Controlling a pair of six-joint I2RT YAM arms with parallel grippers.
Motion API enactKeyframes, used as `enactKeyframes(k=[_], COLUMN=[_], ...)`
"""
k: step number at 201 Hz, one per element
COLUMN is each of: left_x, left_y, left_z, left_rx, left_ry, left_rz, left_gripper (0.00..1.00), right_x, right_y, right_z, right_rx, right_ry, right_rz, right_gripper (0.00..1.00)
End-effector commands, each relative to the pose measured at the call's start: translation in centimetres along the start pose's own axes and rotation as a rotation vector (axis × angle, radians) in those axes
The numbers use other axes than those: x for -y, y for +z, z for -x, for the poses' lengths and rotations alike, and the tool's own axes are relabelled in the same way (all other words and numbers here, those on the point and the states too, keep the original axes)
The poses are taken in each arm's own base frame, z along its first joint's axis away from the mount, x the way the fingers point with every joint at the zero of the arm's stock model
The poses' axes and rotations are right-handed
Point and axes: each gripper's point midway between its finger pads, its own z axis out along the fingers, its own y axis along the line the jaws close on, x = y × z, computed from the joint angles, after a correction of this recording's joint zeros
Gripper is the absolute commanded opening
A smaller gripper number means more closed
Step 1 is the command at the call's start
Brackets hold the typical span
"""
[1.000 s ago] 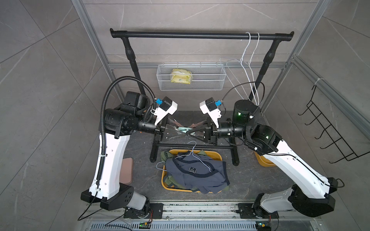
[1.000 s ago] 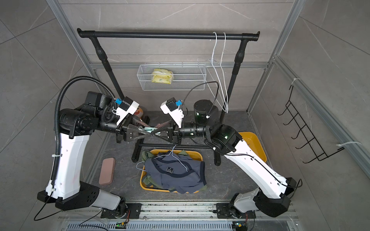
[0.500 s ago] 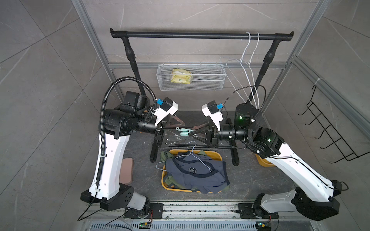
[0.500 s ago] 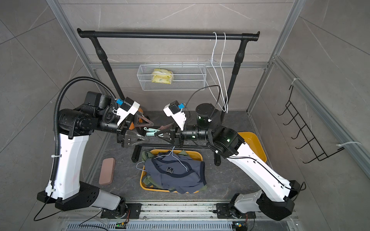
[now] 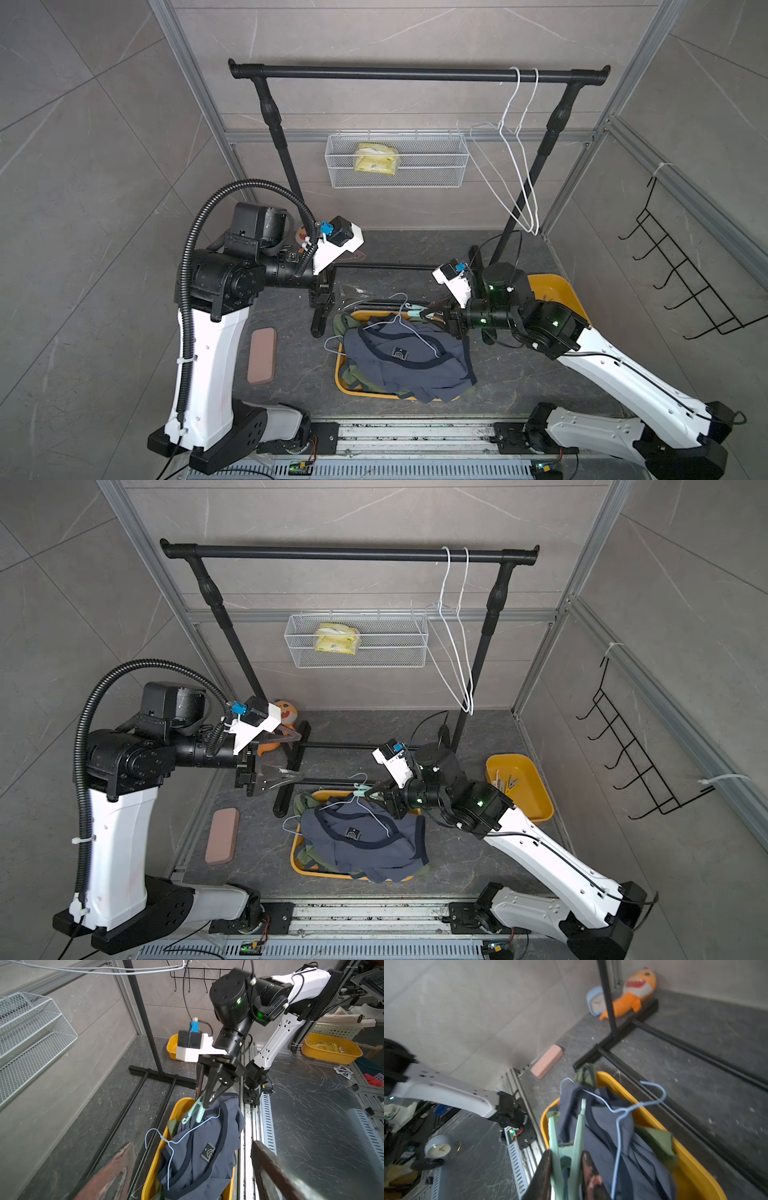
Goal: Remove the clothespins securing tank tops to the hanger
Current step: Place the clothespin in the storage box.
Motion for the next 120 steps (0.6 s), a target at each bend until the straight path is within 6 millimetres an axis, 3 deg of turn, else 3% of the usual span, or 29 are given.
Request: enactKeyframes(k=[1,33,74,120], left_x=[-1.1,-1.0,-1.2,-1.5], left_y=[0.6,1.2,2.2,2.9], left_z=[-0.5,-2.2,-3.8,-4.2], left_rx=[-0.015,-0.053,-0.084,-0.087], left_ry=[-0.020,-0.047,-0.083,-0.091], left_rz=[0.026,0.008,-0.021,-0.052], left_gripper=[0.89,0.88,0.88,0.88], right_x=[5.0,9.8,16.8,22.5], right_y=[-0.2,-1.0,-3.5,-7.5], right_z=[-2.2,-3.7,-5.9,-5.9], right_rx=[-0.024,-0.024,-0.071,0.004], right_ry=[0.124,0.226,0.324,0.458], right_rz=[-0.179,-0.329,-0.593,-0.762], right_gripper=[0.00,0.00,0.00,0.00])
